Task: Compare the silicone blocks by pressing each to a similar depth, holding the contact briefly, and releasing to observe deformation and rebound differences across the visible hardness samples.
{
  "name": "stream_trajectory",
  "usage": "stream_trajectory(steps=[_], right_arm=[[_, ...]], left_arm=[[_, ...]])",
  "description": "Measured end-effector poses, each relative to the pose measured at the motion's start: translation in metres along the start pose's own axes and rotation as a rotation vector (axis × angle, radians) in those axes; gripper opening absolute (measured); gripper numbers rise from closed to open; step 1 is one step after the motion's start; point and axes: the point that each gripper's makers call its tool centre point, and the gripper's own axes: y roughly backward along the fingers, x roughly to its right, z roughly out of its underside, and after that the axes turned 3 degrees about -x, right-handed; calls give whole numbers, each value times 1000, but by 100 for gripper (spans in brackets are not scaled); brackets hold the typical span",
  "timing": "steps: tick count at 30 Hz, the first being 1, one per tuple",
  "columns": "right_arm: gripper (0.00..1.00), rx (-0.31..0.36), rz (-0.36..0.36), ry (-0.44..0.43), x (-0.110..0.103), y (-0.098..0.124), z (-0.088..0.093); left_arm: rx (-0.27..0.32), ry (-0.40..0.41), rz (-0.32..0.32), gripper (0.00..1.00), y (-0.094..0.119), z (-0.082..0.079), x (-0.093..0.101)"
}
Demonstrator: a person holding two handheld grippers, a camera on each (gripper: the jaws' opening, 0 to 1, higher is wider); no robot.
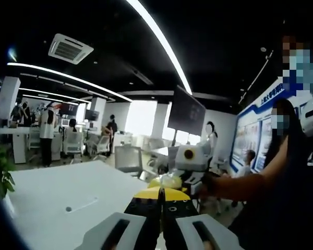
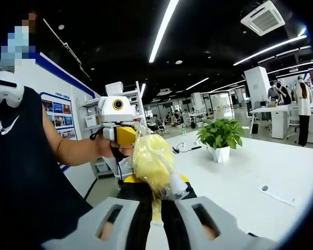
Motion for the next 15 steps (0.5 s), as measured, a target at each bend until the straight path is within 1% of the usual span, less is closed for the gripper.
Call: stream_trajectory(steps=[1,3,4,6,7,8,10,11,14,15], right_arm=[[1,1,1,1,0,0,0],[2,10,-36,-35,-6,0,-3],[2,14,-28,-27,-5,0,-4],[2,-3,-18,-8,-5,-2,-4],[3,-1,-23,-13,-5,-2,-4],[3,8,-35,-37,-8,-3,-6],[5,39,-32,3,-8,-4,-11],[5,55,-18,41,-6,-5,-14],[7,68,-19,49,-7,-6,-18],[9,73,-8,58,-5,-6,-22]], left_arm=[[3,0,0,0,0,0,0],[25,17,13,0,2,-4,3],[31,17,12,0,3,-5,4],[25,8,0,0,3,-4,4],[33,17,2,0,4,-5,5],[49,25,5,0,6,-7,6],[62,31,5,0,7,-10,7],[75,25,-12,0,8,-13,5],[102,29,-17,0,10,-20,6],[109,32,-16,0,10,-22,7]])
